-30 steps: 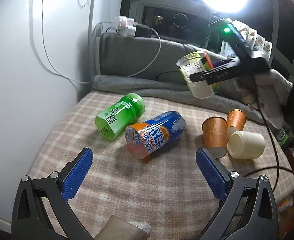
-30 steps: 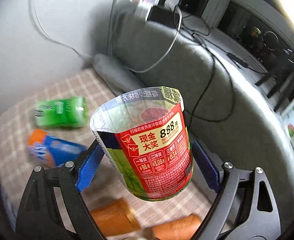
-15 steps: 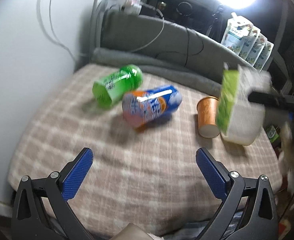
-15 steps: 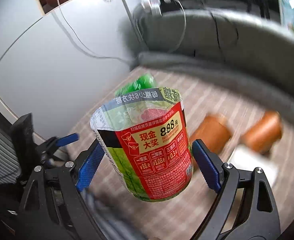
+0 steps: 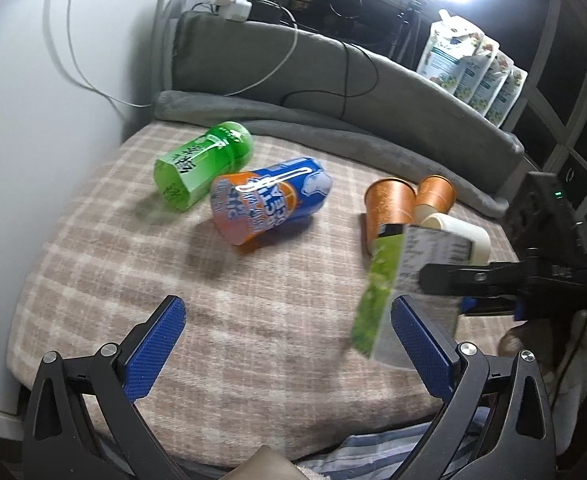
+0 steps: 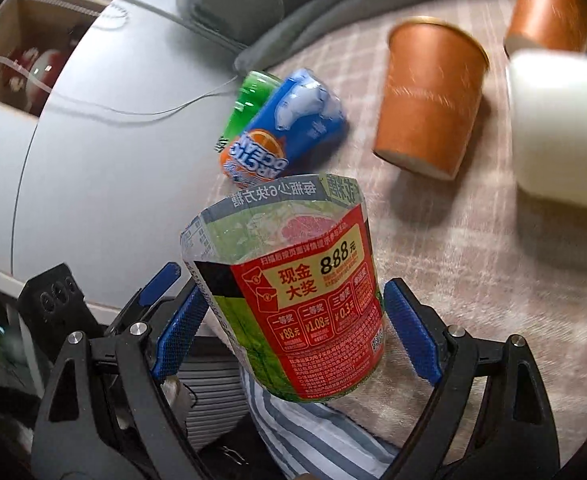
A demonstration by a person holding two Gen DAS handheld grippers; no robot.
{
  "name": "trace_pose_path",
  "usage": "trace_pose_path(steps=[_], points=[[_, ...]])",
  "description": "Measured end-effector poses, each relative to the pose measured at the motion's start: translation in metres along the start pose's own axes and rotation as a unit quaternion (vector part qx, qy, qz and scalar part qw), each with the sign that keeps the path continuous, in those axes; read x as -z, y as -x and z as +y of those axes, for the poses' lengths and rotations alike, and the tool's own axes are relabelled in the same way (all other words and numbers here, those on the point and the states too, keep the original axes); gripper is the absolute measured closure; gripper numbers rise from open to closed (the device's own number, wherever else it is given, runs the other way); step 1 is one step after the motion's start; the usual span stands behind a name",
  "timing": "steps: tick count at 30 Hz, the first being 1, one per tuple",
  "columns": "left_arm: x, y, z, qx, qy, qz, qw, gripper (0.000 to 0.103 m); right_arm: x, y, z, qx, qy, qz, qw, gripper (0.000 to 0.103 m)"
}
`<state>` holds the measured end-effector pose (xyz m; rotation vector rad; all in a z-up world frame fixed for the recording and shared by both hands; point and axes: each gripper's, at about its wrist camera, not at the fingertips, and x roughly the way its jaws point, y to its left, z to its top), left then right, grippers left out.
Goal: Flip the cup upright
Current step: 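Lift the red-and-green cup with the right tool and rotate it upright, then lower the upright cup toward the table with the right tool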
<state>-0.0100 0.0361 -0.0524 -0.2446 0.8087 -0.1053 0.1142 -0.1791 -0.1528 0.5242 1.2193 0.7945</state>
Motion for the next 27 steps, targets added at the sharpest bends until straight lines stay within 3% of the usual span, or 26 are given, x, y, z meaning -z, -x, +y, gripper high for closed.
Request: trace_pose_path(steps=[19,27], points=[[-0.013,-0.014,-0.03,0.041,-0.031,0.03,0.9982,0.001,-0.015,0.014,0.0,0.015,0.002,-0.023,1.0,0.008],[-0.027,-0.03,-0.041,0.061,-0.034,0.059,0.9958,0.001,0.004,0.059,-0.009,0.024,0.003,-0.079,0.997,0.008]])
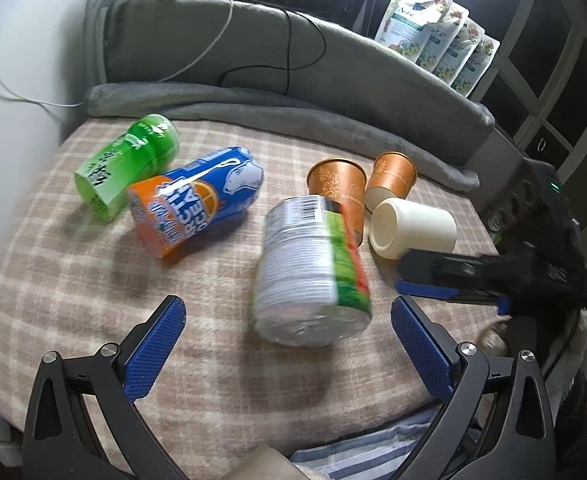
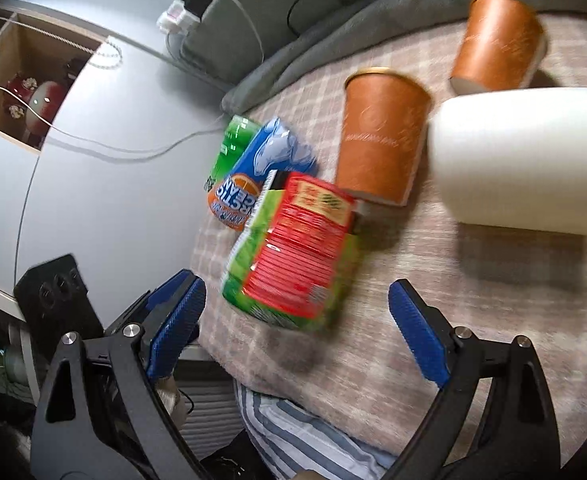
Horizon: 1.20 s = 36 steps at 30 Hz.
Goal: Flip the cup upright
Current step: 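Lower the upright cup toward the table with the right tool, then grasp the upright red-and-green cup with the left tool and set it down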
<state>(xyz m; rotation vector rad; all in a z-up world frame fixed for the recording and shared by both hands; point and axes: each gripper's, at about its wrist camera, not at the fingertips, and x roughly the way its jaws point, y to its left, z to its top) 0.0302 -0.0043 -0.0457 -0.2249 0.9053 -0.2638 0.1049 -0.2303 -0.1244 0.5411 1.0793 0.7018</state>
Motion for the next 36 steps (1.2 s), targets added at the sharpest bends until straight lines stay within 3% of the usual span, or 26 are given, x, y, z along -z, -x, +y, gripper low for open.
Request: trace_pose_path(steps=[7,10,14,21,31,36], points=[[-0.024,-0.021,-0.011,0.003,-0.016,0.036,0.9992,0.001,0.022,0.05,-0.017,0.037,0.0,-0.074,0.997,0.008],[-0.037,-0.036,-0.017,0.007,-0.036,0.074,0.9966,0.001,0.031,0.064,-0.028,0.045,-0.006,-0.099,0.994,0.008],[-0.052,-0.065,-0.019,-0.003,-0.046,0.138,0.9893,0.001,0.034,0.066,-0.039,0.043,-0.02,-0.106,0.993,0.008],[-0.057,-0.096,-0.027,-0.012,-0.061,0.199,0.978,0.005,0.035,0.07,-0.045,0.045,-0.02,-0.114,0.992,0.008],[-0.06,-0.109,-0.021,-0.008,-0.043,0.216,0.9753,0.022,0.033,0.067,-0.049,0.06,-0.016,-0.115,0.991,0.008],[-0.062,-0.106,-0.019,-0.006,-0.041,0.207,0.9775,0.022,0.032,0.068,-0.047,0.066,-0.015,-0.121,0.99,0.008]])
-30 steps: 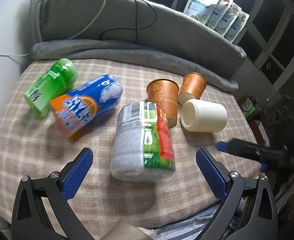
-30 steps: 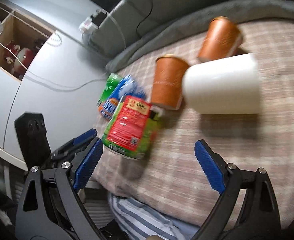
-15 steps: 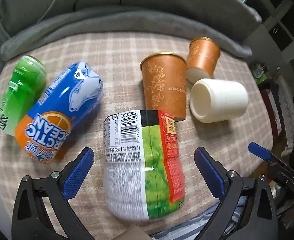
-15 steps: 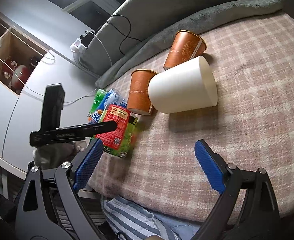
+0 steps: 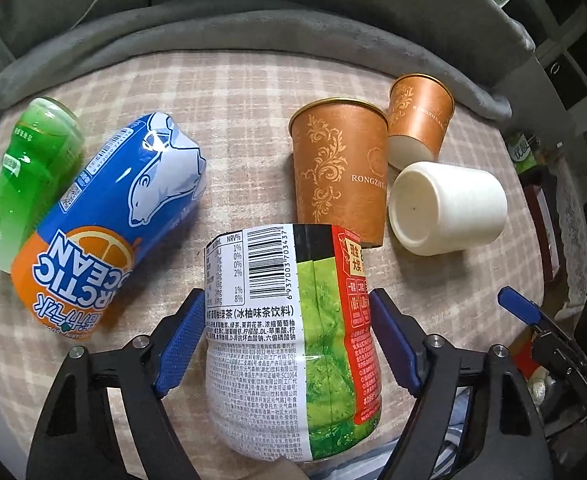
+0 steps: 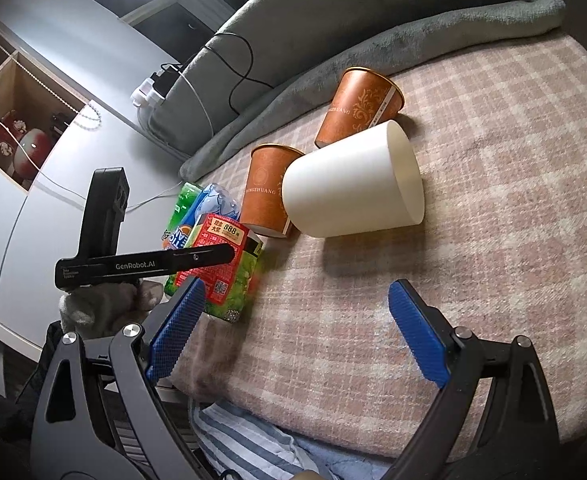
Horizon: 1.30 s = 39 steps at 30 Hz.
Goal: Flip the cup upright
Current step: 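Grasp the upright red-and-green cup with the left tool and set it down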
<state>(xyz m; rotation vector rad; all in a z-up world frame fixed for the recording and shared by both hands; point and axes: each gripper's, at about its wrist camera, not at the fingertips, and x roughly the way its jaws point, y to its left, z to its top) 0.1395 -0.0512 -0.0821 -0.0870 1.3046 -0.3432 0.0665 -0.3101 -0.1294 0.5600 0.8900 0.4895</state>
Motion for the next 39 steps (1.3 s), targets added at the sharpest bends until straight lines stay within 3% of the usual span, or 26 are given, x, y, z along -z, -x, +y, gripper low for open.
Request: trace_pose_path(steps=[23,39], points=[[0.031,0.04,-0.022,-0.021,-0.043,-0.12,0.9916,0.023,0.004,-0.001,0.015,0.022,0.027,-0.01,0.999,0.008],[0.05,0.052,-0.024,-0.022,-0.032,-0.204,0.9783,0.023,0.009,0.006,0.036,0.104,0.107,-0.042,0.988,0.008]])
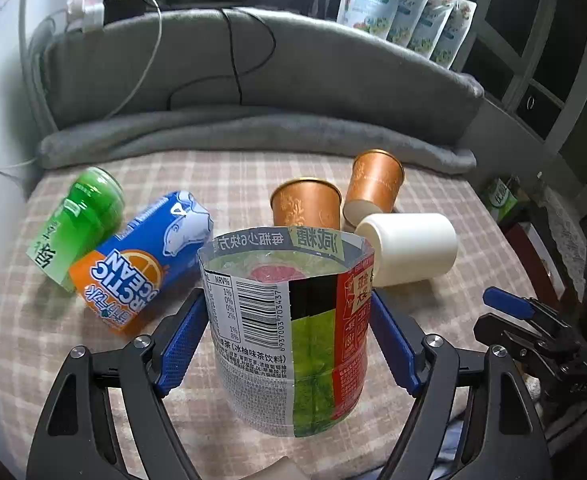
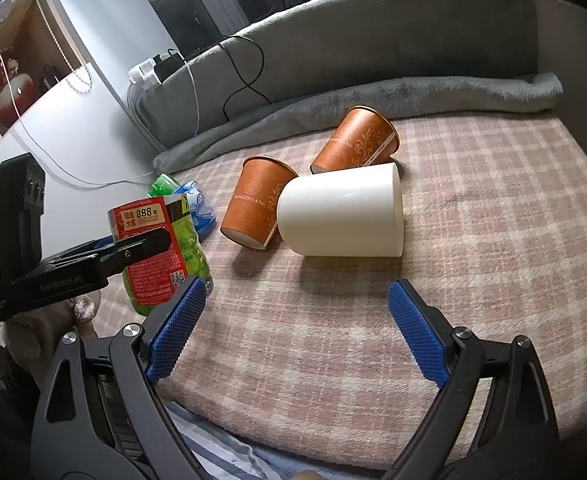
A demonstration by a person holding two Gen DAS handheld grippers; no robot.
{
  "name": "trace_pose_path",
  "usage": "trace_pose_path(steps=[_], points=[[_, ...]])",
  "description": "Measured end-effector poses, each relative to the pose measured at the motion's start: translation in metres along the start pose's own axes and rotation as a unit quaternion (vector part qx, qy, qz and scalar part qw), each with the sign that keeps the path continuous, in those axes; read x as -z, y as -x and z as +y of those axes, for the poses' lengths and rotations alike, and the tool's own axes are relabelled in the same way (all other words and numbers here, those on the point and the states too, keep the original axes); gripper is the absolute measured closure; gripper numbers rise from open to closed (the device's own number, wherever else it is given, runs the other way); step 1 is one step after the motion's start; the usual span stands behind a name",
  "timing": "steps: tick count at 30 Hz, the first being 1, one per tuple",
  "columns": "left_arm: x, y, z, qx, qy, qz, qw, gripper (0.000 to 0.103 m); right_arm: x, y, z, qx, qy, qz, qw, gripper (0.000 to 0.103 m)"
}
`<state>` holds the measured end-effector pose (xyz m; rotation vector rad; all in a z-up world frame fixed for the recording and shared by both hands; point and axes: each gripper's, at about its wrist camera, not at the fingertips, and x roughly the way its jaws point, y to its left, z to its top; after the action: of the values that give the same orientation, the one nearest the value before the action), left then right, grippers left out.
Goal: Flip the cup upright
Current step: 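Grasp the upright red-and-green cup with the left tool and set it down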
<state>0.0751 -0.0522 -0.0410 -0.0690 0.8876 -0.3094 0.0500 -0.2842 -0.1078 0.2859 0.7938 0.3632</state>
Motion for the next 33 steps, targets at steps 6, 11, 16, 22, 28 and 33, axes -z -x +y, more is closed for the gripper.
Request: trace_pose_path(steps=[6,11,16,22,28,33], points=[[0.011,-0.004,-0.014,-0.024,-0.027,-0.037,0.9987,0.023,0.0,0.001,0.0,0.003,-0.005,0.001,1.0,0.008],[0.015,-0.013,-0.027,-0.024,-0.041,-0.052,0.9975,0.023,0.001,0.004,-0.003,0.009,-0.006,-0.001,1.0,0.008],[0.016,-0.018,-0.034,-0.007,-0.043,-0.074,0.9963,0.023,0.002,0.005,-0.006,0.012,-0.012,-0.003,1.0,0.008],[0.025,-0.024,-0.041,-0.008,-0.056,-0.089,0.9944,0.023,0.003,0.006,-0.009,0.016,-0.015,-0.004,1.0,0.008],[0.029,-0.023,-0.041,-0.006,-0.067,-0.089,0.9938,0.023,0.003,0.007,-0.009,0.015,-0.016,-0.005,1.0,0.008],[0.031,-0.02,-0.04,-0.002,-0.068,-0.075,0.9948,0.022,0.004,0.006,-0.006,0.013,-0.013,-0.005,1.0,0.008]])
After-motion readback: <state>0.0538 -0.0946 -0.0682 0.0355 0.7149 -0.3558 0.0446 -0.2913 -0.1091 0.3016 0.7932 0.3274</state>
